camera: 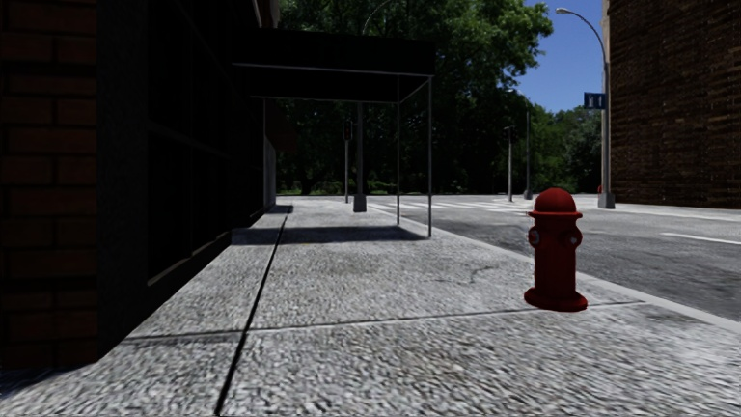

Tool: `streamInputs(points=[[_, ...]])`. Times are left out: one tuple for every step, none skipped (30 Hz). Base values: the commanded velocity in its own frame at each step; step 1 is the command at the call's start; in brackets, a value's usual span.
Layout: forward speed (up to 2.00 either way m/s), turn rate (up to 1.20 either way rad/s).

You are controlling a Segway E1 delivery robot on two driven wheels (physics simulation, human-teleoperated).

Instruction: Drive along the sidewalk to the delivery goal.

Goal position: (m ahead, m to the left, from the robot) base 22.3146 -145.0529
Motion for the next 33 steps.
streamInputs(points=[[2.00, 0.00], [2.00, 0.00], [2.00, 0.00], [2.00, 0.00], [2.00, 0.00], [2.00, 0.00], [2.00, 0.00], [2.00, 0.00], [2.00, 0.00], [2.00, 0.00], [2.00, 0.00], [2.00, 0.02], [2.00, 0.02], [2.00, 0.08], [2.00, 0.11], [2.00, 0.11], [2.00, 0.11], [2.00, 0.11], [2.00, 0.12], [2.00, 0.12], [2.00, 0.12], [2.00, 0.12], [2.00, 0.12], [2.00, 0.12], [2.00, 0.12], [2.00, 0.12], [2.00, 0.12], [2.00, 0.17], [2.00, 0.23], [2.00, 0.23], [2.00, 0.26], [2.00, 0.30], [2.00, 0.35]])
